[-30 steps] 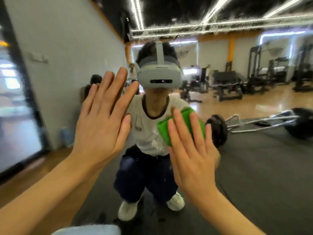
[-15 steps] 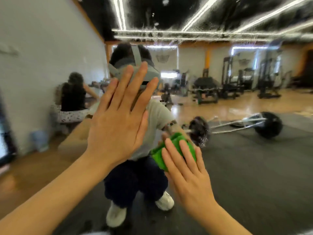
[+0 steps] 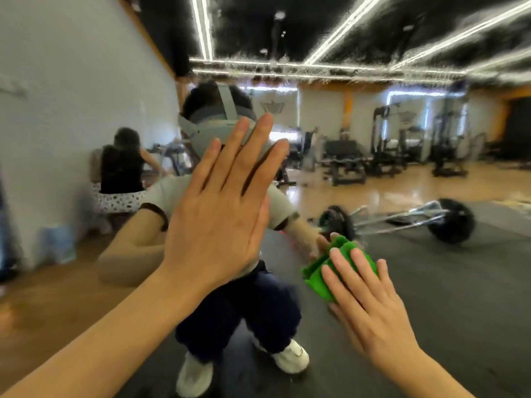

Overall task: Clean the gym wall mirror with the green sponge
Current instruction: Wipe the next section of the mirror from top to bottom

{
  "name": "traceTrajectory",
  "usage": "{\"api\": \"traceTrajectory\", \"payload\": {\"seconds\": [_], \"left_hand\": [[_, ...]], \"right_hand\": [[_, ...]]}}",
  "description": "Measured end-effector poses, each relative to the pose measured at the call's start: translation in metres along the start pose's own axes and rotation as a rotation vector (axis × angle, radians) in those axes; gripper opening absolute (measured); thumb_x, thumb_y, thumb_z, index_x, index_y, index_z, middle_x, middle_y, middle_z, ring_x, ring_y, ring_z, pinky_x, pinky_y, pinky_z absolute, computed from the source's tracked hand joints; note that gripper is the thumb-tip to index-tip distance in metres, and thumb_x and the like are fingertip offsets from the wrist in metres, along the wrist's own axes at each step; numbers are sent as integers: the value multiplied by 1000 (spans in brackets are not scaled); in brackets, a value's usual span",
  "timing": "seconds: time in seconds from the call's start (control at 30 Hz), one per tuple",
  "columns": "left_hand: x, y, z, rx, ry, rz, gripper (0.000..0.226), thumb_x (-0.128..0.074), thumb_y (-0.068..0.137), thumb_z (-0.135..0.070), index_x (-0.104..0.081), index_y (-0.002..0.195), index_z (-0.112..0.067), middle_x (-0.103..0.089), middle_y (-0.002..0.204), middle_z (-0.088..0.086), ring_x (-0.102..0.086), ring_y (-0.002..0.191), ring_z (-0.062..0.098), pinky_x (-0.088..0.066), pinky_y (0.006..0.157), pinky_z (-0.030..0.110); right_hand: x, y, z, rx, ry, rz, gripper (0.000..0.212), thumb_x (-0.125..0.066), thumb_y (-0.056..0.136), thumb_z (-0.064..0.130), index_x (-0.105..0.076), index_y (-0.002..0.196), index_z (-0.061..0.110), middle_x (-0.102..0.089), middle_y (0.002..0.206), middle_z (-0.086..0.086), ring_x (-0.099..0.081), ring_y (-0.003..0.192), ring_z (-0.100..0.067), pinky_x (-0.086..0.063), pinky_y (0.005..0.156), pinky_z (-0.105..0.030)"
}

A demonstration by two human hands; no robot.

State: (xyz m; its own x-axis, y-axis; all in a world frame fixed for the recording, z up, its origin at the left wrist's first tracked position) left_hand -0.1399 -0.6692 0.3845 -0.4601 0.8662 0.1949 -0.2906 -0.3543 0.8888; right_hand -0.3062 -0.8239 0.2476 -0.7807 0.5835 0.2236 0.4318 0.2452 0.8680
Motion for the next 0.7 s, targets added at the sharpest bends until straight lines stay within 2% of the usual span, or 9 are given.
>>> {"api": "traceTrajectory", "payload": {"seconds": [0.1,0.2,0.27,0.3,0.37,0.43,0.47,0.6,0.7], "left_hand": [[1,1,1,8,24,15,59,-34,104,-22,-23,160,-6,-16,168,13,-14,155,28,-6,127,40],[1,2,1,8,42,12,58,-30,104,-22,-24,159,-4,-19,167,14,-16,154,29,-7,126,39],[1,2,0,13,31,2,58,-31,103,-21,-26,158,-4,-21,166,15,-17,154,30,-7,126,39],[0,2,-1,20,21,-3,58,-31,103,-21,-27,158,-4,-22,166,15,-17,153,30,-7,126,39],[0,2,-2,30,8,-10,58,-31,102,-21,-28,157,-3,-24,165,16,-17,153,31,-6,126,38],[-1,3,-2,28,6,-13,58,-32,102,-20,-28,157,-2,-24,164,17,-17,153,32,-6,127,38],[-1,3,-2,25,5,-7,58,-32,101,-20,-28,157,-2,-24,164,17,-16,153,31,-5,127,38],[1,3,-2,31,1,20,58,-34,102,-20,-28,156,-2,-24,164,18,-15,154,30,-4,127,37],[3,4,-1,28,-5,19,58,-34,102,-21,-29,157,-2,-24,164,18,-14,154,28,-4,127,36]], "right_hand": [[0,48,13,-140,107,-83,48,-32,109,29,-24,154,14,-3,170,-3,-5,156,-24,-3,126,-42],[-2,76,13,78,98,-65,56,-39,109,30,-21,158,10,-18,165,-6,-8,155,-23,-6,126,-42],[4,58,-26,198,29,-43,51,-37,110,30,-21,156,12,-17,167,-5,-9,155,-21,-7,126,-39],[8,42,-50,142,11,-32,48,-33,111,31,-22,154,13,-12,169,-3,-8,155,-20,-6,126,-39],[19,11,-83,-116,42,10,46,-28,111,31,-23,153,14,-1,170,4,-3,156,-19,-2,126,-40],[20,13,-73,-305,61,-10,52,-35,106,28,-22,153,12,4,169,7,2,156,-19,5,126,-41],[14,27,-54,-310,55,-36,58,-40,101,25,-22,154,11,5,169,5,5,156,-18,7,125,-42],[-1,84,17,35,115,-91,59,-50,103,20,-27,156,10,-19,164,-3,-11,155,-19,-3,126,-43],[4,58,-22,133,48,-63,56,-45,107,25,-25,158,11,-19,166,-1,-13,154,-18,-6,126,-41]]}}
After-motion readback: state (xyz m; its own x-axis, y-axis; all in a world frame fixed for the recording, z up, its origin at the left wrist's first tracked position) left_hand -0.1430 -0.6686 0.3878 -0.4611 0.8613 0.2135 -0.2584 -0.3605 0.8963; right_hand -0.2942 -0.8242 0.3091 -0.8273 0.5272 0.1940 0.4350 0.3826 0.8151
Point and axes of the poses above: each hand's wrist, its own y-axis towards the middle knuckle, its own x-axis out of the back of the hand, z = x × y, the point moved 1 cm from there along y, towards the middle knuckle
